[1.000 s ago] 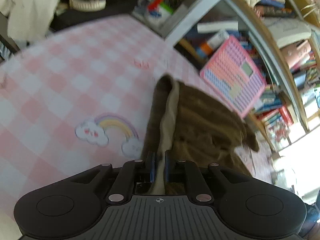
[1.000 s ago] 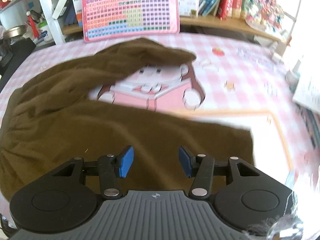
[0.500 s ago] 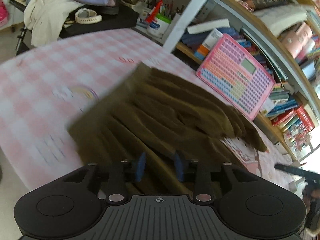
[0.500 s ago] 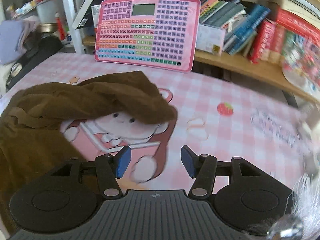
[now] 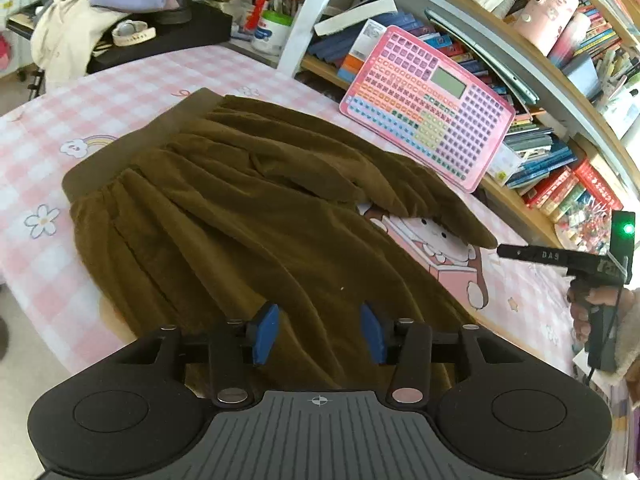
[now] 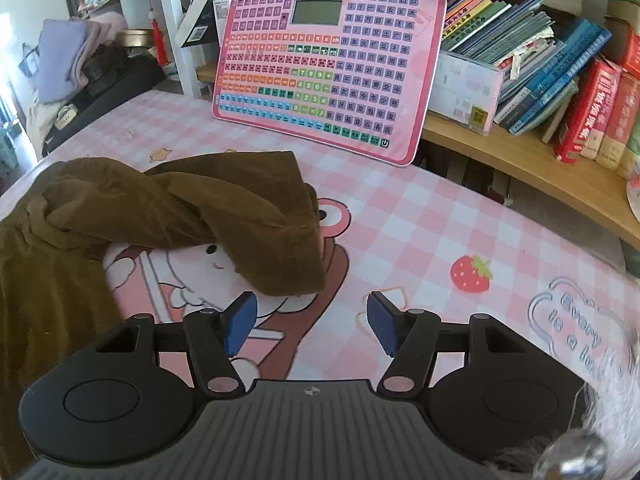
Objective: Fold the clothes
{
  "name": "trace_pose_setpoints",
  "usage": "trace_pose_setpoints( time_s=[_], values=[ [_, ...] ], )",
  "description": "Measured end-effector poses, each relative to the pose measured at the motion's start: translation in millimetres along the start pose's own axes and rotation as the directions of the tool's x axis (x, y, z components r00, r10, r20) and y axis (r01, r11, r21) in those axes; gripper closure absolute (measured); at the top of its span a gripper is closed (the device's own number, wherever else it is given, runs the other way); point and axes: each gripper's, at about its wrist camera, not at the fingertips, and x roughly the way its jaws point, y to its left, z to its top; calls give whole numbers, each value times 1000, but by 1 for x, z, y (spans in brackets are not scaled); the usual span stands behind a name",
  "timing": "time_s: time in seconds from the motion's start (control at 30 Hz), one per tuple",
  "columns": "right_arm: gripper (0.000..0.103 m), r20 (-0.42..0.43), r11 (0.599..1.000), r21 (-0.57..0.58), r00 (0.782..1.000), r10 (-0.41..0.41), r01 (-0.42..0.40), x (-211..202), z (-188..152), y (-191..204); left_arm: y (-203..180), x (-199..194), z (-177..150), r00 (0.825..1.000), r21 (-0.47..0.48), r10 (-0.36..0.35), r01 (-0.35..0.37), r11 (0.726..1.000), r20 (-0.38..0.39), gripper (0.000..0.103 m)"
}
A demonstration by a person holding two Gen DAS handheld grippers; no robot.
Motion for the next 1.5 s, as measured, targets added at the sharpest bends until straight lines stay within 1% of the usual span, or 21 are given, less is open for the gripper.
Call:
trace_pose_setpoints(
  time_s=[0.2, 0.47, 0.5, 0.53, 0.6, 0.67, 0.73, 0.77, 0.8, 0.83, 0.9, 0.93, 1.0, 1.03, 1.07, 1.1, 1.13, 1.17, 1.23, 1.3, 1.5],
  values=[
    [44, 7, 999, -2, 999, 49, -49, 12, 5, -13, 3, -10, -7, 998, -31, 61, -61, 998, 3, 57],
    [47, -22, 989, -51, 990, 139, -140, 36, 11, -5, 1, -18, -15, 995, -28, 94, -94, 995, -14, 57],
    [56, -17, 989, -39, 990, 143, -144, 38, 12, -5, 1, -19, -16, 995, -29, 97, -97, 995, -15, 57],
    [79, -11, 989, -27, 989, 147, -147, 41, 12, -5, 1, -19, -17, 995, -31, 98, -98, 995, -15, 57],
    [90, 1, 986, 9, 986, 167, -167, 42, 13, -7, 1, -19, -18, 995, -38, 97, -97, 995, -15, 57],
    [92, 2, 968, 54, 970, 244, -244, 29, 14, -5, 0, -17, -17, 996, -42, 89, -90, 995, -14, 57],
    [93, -3, 927, 100, 932, 363, -361, 5, 16, -1, -2, -15, -18, 997, -41, 77, -77, 996, -16, 57],
    [93, 37, 870, 148, 881, 471, -471, -12, 18, -2, -2, -14, -18, 997, -42, 70, -71, 997, -18, 57],
    [93, 84, 796, 191, 817, 570, -575, -29, 20, -4, -3, -12, -18, 998, -44, 65, -66, 997, -22, 57],
    [94, 190, 695, 233, 732, 654, -681, -47, 22, -10, -4, -10, -18, 998, -44, 60, -61, 997, -25, 57],
    [100, 392, 586, 270, 643, 658, -764, -68, 30, -26, -7, -7, -17, 998, -38, 48, -50, 998, -29, 57],
    [100, 450, 592, 313, 665, 596, -742, -71, 36, -35, -10, -5, -16, 999, -29, 41, -42, 999, -29, 57],
    [100, 449, 671, 455, 802, 394, -585, -60, 45, -54, -15, -4, -15, 999, -11, 28, -28, 1000, -29, 57],
    [96, 403, 714, 512, 868, 291, -478, -49, 46, -61, -18, -4, -15, 999, -2, 22, -22, 1000, -29, 57],
    [95, 340, 752, 542, 916, 213, -375, -38, 45, -66, -19, -4, -15, 999, 6, 18, -18, 1000, -27, 57],
    [93, 273, 781, 563, 953, 131, -269, -27, 45, -70, -20, -6, -15, 1000, 11, 18, -18, 1000, -22, 57],
    [87, 216, 801, 565, 973, 85, -196, -20, 42, -72, -19, -7, -15, 1000, 10, 20, -20, 1000, -17, 57],
    [81, 169, 822, 552, 984, 56, -141, -14, 38, -72, -17, -9, -16, 1000, 1, 26, -26, 1000, -12, 57],
    [66, 132, 860, 500, 990, 43, -104, -11, 28, -69, -11, -11, -16, 999, -30, 43, -43, 999, -8, 57],
    [65, 88, 900, 427, 994, 58, -91, -7, 20, -61, -3, -12, -16, 998, -68, 58, -59, 996, -10, 57],
    [63, -48, 874, 468, 983, 176, -133, 15, -6, -49, -7, -7, -14, 999, -49, 50, -51, 997, -22, 57]
  ],
)
